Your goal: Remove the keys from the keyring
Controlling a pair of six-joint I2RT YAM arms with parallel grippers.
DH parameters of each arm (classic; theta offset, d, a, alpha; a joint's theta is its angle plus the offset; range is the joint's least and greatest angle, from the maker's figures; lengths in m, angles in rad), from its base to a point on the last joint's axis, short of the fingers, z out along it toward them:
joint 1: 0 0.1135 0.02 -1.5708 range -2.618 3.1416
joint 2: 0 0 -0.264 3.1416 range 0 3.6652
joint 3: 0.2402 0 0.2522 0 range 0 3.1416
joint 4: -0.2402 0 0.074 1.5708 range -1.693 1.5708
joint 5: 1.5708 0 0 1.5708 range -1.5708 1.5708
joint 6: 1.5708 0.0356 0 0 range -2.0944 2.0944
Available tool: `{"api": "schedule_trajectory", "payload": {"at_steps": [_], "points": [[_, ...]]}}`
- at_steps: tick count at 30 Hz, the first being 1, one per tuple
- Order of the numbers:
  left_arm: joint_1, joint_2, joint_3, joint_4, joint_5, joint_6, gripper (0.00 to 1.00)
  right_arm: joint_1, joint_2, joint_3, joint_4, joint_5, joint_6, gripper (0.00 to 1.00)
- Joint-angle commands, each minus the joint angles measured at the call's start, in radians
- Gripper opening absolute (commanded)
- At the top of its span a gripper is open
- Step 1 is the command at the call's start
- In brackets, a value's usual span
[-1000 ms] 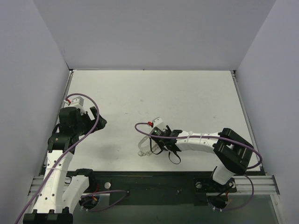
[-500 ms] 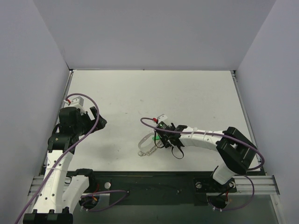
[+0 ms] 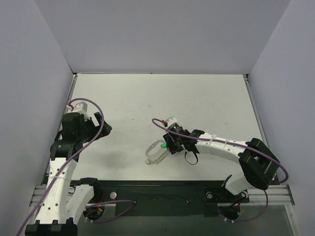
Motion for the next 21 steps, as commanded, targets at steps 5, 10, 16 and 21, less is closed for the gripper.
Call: {"api": "schedule_trajectory", "payload": {"at_steps": [5,10,16,21], "points": [[0.008,-0.001,-0.001,0.042,0.010,0.007,0.97,-0.053,-0.039,0.067,-0.067,-0.069,-0.037,0.50],[0.009,-0.002,-0.001,0.042,0.007,0.007,0.97,-0.054,0.012,0.099,-0.069,-0.144,-0.077,0.50],[0.008,-0.002,0.001,0.042,0.008,0.007,0.97,-0.062,0.064,0.136,-0.066,-0.233,-0.123,0.49],[0.009,-0.001,0.001,0.042,0.005,0.007,0.97,-0.070,0.113,0.174,-0.063,-0.262,-0.147,0.49]]}}
